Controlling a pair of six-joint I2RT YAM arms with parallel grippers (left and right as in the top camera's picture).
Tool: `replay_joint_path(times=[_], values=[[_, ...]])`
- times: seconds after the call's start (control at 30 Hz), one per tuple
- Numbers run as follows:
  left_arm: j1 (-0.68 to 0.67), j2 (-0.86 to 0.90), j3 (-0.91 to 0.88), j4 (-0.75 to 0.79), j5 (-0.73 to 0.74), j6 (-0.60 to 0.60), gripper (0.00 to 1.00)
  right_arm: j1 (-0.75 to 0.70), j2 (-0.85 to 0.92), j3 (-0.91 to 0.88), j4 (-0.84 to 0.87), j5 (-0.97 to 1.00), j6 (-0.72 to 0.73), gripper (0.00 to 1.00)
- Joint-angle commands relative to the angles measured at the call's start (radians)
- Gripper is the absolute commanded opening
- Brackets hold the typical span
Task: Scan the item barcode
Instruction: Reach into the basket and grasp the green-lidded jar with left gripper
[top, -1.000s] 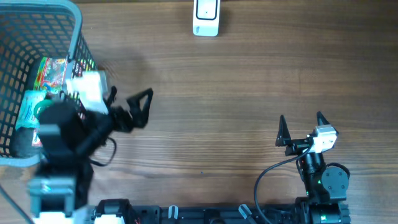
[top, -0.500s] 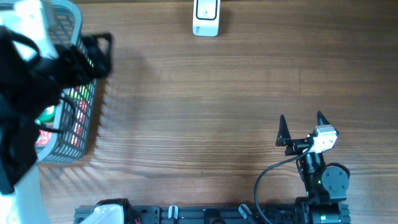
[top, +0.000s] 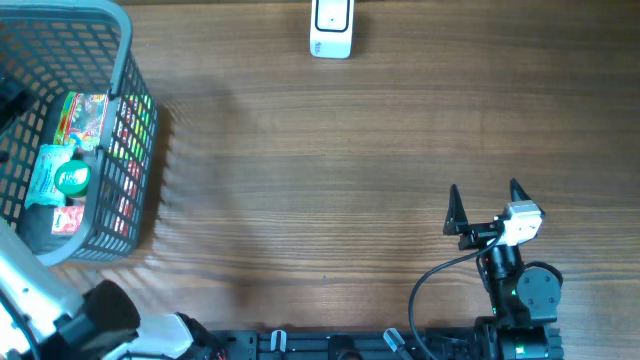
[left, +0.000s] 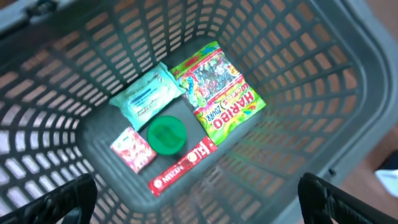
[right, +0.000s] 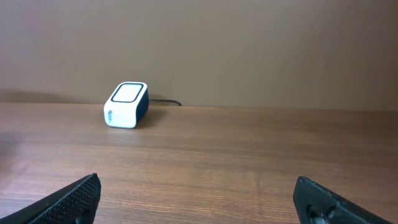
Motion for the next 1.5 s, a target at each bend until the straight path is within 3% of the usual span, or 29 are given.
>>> replay_joint_path(times=[0.0,0.13,0.37,0.6,0.7,0.9,1.0,1.23,1.47], values=[[-0.004,0.069,0.002,0.017,0.002,0.167,1.0,-0.003,-0.008,-0.001,0.003,0.013,-0.012,1.0],[-0.002,0.105,-0.106,0.048,0.032,0.288,1.0,-0.003,-0.008,-0.001,0.003,0.013,-0.012,1.0],[-0.002,0.106,-0.473,0.23,-0.029,0.407,1.0,-0.002,-0.008,-0.001,0.003,0.013,-0.012,1.0],[0.032,0.107,-0.549,0.34,-0.089,0.462,1.0,-0.003,-0.008,-0.001,0.003,0.013,-0.012,1.0],[0.053,0.108,-0.6,0.402,-0.089,0.544,1.0,-0.003,-0.008,-0.001,0.003,0.013,-0.012,1.0],[0.056,0.108,-0.709,0.54,-0.073,0.56,1.0,-0.003,-0.008,-0.001,0.003,0.013,-0.012,1.0],[0.056,0.109,-0.761,0.578,-0.032,0.637,1.0,-0.003,-0.008,-0.001,0.003,0.013,-0.012,1.0],[0.056,0.111,-0.818,0.678,0.037,0.636,1.0,-0.002,-0.008,-0.001,0.003,0.013,-0.012,1.0],[0.057,0.108,-0.818,0.684,0.035,0.632,1.0,-0.002,-0.008,-0.001,0.003,0.013,-0.012,1.0]])
